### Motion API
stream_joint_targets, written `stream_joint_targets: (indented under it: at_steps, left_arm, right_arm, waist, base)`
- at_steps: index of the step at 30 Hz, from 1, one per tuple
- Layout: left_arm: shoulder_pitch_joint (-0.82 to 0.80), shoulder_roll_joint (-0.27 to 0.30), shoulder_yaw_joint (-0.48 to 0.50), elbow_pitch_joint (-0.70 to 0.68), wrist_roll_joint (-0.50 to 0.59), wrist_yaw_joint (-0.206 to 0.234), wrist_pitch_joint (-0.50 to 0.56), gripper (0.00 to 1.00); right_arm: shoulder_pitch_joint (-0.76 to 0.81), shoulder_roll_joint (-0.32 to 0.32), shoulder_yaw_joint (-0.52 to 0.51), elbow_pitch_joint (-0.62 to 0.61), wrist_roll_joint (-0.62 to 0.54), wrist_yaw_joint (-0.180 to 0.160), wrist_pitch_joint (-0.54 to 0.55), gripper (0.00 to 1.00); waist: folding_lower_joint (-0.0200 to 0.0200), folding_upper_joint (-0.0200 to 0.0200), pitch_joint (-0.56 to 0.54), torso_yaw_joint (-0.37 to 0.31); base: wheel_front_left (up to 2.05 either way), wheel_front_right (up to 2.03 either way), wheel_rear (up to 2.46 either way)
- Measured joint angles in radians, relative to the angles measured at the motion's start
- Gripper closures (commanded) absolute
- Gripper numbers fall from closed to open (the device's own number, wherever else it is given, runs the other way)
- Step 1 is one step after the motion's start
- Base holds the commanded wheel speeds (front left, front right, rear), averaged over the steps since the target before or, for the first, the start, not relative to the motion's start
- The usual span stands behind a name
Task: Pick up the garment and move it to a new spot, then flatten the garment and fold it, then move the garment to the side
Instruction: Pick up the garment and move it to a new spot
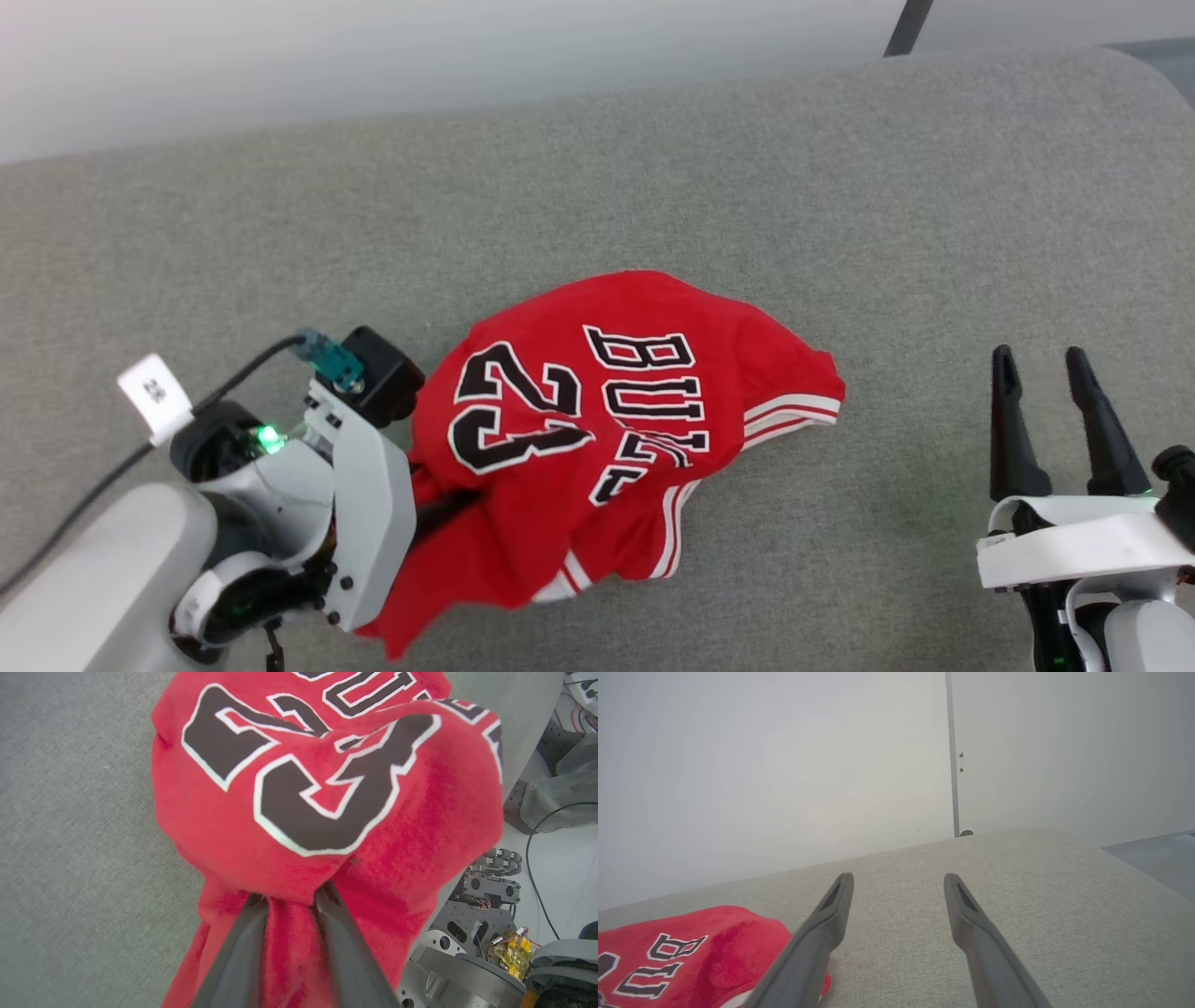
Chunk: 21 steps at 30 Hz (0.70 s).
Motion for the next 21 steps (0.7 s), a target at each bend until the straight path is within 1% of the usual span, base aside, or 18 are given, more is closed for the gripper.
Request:
stream_joint_targets:
  at_steps: [5, 13, 21]
  left_arm:
    - [0.012, -0.019, -0.036, 0.092, -0.005, -0.003, -0.065, 0.0]
    - [-0.003, -0.01, -0.09, 0.162, 0.01, -0.004, -0.146, 0.0]
    - [0.003, -0.002, -0.079, 0.198, 0.038, -0.004, -0.255, 0.0]
  right_arm:
    - [0.002, -0.001, 0.014, -0.001, -0.002, 0.0, 0.013, 0.0]
    - [0.021, -0.013, 0.029, -0.005, -0.002, 0.0, 0.03, 0.0]
    - [0.046, -0.02, 0.034, -0.021, -0.001, 0.0, 0.043, 0.0]
  waist:
    - [0.0, 0.0, -0.025, 0.014]
    - [0.0, 0.0, -0.08, 0.035]
    - [0.0, 0.0, -0.147, 0.067]
  base:
    - [0.0, 0.0, 0.0]
    - [0.0, 0.0, 0.0]
    - [0.0, 0.0, 0.0]
